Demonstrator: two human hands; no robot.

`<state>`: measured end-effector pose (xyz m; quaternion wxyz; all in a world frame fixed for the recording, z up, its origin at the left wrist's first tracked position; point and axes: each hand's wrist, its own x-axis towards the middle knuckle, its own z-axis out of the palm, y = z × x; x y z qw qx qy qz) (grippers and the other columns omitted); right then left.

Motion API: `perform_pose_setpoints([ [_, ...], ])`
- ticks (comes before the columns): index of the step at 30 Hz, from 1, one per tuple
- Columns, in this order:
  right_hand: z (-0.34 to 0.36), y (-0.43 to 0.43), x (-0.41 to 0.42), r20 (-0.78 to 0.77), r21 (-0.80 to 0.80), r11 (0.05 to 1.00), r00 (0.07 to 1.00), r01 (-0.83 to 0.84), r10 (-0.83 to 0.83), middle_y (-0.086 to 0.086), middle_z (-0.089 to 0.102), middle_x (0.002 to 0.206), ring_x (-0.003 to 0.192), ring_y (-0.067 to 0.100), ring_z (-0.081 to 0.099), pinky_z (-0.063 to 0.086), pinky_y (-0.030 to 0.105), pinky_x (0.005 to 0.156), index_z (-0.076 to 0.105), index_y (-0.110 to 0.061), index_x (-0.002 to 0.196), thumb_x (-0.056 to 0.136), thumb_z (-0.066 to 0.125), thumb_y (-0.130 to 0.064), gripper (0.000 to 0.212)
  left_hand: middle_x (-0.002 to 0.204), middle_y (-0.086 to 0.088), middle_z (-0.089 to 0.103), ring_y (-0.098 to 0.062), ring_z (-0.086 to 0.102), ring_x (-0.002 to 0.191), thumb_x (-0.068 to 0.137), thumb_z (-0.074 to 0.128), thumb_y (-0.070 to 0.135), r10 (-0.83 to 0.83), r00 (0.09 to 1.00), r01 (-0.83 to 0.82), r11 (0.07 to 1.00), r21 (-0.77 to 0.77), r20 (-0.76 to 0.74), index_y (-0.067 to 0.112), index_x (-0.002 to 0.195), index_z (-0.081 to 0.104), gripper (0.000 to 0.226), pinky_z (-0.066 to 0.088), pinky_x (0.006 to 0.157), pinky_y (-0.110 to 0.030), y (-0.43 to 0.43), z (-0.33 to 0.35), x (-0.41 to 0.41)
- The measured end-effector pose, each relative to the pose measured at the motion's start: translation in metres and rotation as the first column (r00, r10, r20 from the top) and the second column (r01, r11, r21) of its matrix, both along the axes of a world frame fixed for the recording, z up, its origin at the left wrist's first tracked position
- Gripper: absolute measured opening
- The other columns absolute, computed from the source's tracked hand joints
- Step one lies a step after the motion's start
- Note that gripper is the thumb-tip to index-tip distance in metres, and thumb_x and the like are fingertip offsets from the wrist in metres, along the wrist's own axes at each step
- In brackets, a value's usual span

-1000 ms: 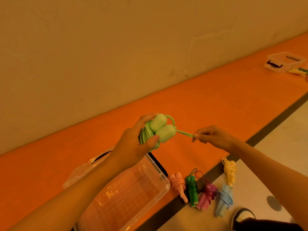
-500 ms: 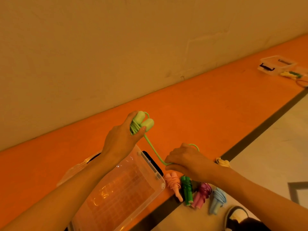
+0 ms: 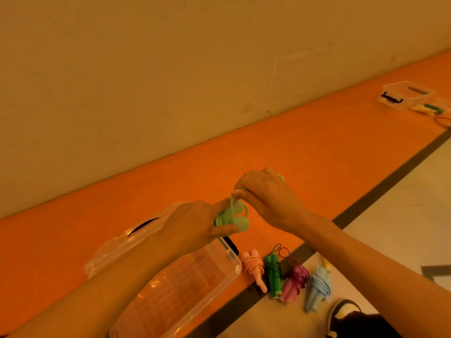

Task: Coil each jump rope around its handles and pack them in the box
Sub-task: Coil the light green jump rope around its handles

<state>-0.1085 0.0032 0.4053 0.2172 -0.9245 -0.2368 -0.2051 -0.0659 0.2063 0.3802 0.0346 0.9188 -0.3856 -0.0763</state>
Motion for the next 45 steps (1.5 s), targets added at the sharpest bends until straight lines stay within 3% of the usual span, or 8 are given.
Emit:
perform_pose_setpoints([
  [4, 0.008, 0.0, 0.01, -0.005, 0.062, 0.998, 0.999, -0.033, 0.033, -0.006, 0.069, 0.084, 0.076, 0.006, 0.055, 0.033, 0.032, 0.073, 0.068, -0.018, 0.087, 0.1, 0.046, -0.039, 0.033, 0.072, 0.006, 0.056, -0.008, 0.054, 0.063, 0.087, 0.018, 0.081, -0.053, 0.998, 0.055, 0.987, -0.148, 0.019, 0.049, 0.15, 0.011, 0.07, 0.051, 0.062, -0.038, -0.013, 0.001, -0.017],
  [9, 0.019, -0.011, 0.02, -0.082, 0.194, 0.981, 0.997, 0.02, -0.004, -0.018, 0.047, 0.054, 0.052, -0.002, 0.048, 0.031, 0.014, 0.055, 0.068, -0.014, 0.078, 0.098, 0.057, -0.029, 0.028, 0.078, 0.006, 0.061, -0.011, 0.059, 0.064, 0.088, 0.037, 0.075, 0.085, 0.984, -0.143, 0.902, -0.408, -0.155, 0.043, 0.145, 0.011, 0.07, 0.052, 0.062, -0.044, -0.009, 0.001, -0.018],
  [17, 0.017, -0.023, 0.02, -0.349, 0.22, 0.975, 0.936, 0.03, 0.05, -0.01, 0.047, 0.054, 0.049, 0.007, 0.041, 0.027, 0.019, 0.05, 0.063, -0.023, 0.077, 0.1, 0.056, -0.033, 0.025, 0.063, 0.015, 0.048, -0.005, 0.053, 0.055, 0.085, 0.038, 0.077, -0.001, 1.0, -0.01, 0.914, -0.405, -0.026, 0.048, 0.142, -0.037, 0.099, 0.05, 0.055, -0.037, -0.011, 0.011, -0.031],
  [25, 0.014, -0.019, 0.016, -0.511, 0.272, 0.961, 0.838, -0.056, 0.193, 0.016, 0.051, 0.061, 0.051, 0.021, 0.035, 0.031, 0.039, 0.052, 0.063, -0.019, 0.074, 0.098, 0.057, -0.04, 0.032, 0.102, 0.005, 0.062, -0.011, 0.056, 0.072, 0.091, 0.02, 0.075, -0.276, 0.961, 0.266, 0.919, -0.292, 0.007, 0.062, 0.143, -0.021, 0.067, 0.049, 0.062, -0.029, -0.014, 0.013, -0.041],
  [30, 0.017, -0.021, 0.017, -0.549, 0.282, 0.957, 0.806, -0.074, 0.224, 0.018, 0.049, 0.064, 0.054, 0.015, 0.034, 0.03, 0.034, 0.054, 0.064, -0.015, 0.075, 0.096, 0.056, -0.04, 0.034, 0.138, 0.009, 0.055, -0.002, 0.047, 0.08, 0.096, 0.036, 0.068, -0.379, 0.924, 0.38, 0.891, -0.248, 0.054, 0.058, 0.15, 0.008, 0.062, 0.037, 0.061, -0.017, -0.013, 0.013, -0.043],
  [33, 0.018, -0.025, 0.016, -0.644, 0.314, 0.941, 0.701, -0.124, 0.308, 0.025, 0.052, 0.073, 0.059, 0.029, 0.038, 0.036, 0.043, 0.06, 0.067, -0.01, 0.078, 0.094, 0.058, -0.041, 0.036, 0.148, 0.01, 0.048, -0.01, 0.062, 0.095, 0.096, 0.036, 0.068, -0.434, 0.901, 0.421, 0.871, -0.253, 0.006, 0.058, 0.151, 0.011, 0.061, 0.052, 0.07, -0.026, -0.013, 0.009, -0.045],
  [36, 0.018, -0.033, 0.015, -0.68, 0.322, 0.941, 0.666, -0.105, 0.307, 0.029, 0.056, 0.078, 0.066, 0.039, 0.046, 0.039, 0.05, 0.065, 0.07, -0.005, 0.082, 0.087, 0.065, -0.046, 0.042, 0.148, 0.009, 0.048, -0.006, 0.063, 0.09, 0.097, 0.034, 0.068, -0.48, 0.877, 0.475, 0.851, -0.226, 0.034, 0.054, 0.152, 0.012, 0.061, 0.057, 0.066, -0.029, -0.009, 0.007, -0.04],
  [45, 0.025, -0.052, 0.012, -0.705, 0.385, 0.923, 0.653, 0.023, 0.278, 0.012, 0.051, 0.073, 0.062, 0.01, 0.039, 0.034, 0.023, 0.058, 0.071, -0.016, 0.084, 0.094, 0.059, -0.033, 0.023, 0.127, 0.003, 0.063, -0.009, 0.062, 0.068, 0.095, 0.031, 0.074, -0.38, 0.898, 0.431, 0.858, -0.28, 0.22, 0.05, 0.154, -0.003, 0.072, 0.052, 0.049, -0.028, -0.003, 0.007, -0.021],
])
